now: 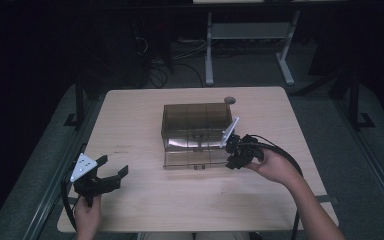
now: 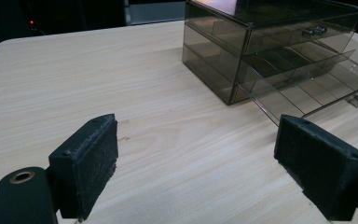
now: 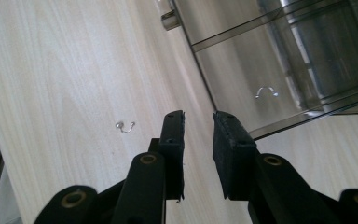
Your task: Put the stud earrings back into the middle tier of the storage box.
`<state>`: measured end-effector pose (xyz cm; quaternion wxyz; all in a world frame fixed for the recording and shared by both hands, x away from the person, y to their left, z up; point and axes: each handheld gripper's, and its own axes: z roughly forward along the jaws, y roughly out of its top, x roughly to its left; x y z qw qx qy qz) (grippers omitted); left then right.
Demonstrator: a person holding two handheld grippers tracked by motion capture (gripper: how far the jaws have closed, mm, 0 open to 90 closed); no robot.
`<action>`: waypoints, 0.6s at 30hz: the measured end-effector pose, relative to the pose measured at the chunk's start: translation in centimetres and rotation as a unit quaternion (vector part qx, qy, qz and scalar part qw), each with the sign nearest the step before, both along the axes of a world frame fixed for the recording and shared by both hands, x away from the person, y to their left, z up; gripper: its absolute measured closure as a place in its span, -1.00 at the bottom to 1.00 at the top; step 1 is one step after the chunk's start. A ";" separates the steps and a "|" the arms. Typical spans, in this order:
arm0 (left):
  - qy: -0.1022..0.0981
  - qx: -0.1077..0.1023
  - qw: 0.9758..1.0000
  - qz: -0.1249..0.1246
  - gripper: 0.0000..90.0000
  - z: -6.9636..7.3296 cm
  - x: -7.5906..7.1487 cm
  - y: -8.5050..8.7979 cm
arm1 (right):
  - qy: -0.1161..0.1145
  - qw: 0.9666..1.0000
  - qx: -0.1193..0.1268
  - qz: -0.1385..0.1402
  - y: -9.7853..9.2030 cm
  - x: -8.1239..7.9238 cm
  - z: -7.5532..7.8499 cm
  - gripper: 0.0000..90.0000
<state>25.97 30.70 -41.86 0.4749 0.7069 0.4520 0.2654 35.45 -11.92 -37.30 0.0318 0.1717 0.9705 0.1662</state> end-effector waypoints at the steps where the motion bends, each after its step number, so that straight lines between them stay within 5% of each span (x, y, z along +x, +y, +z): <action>1: 0.000 -0.001 1.000 0.001 -0.71 0.0 0.0 0.0 | 0.000 1.000 -0.002 0.000 0.0 -0.2 0.0 0.62; 18: -0.004 -0.002 1.000 0.003 -0.71 0.0 -0.1 0.1 | 0.009 1.000 -0.001 0.020 0.2 -2.5 -2.0 0.61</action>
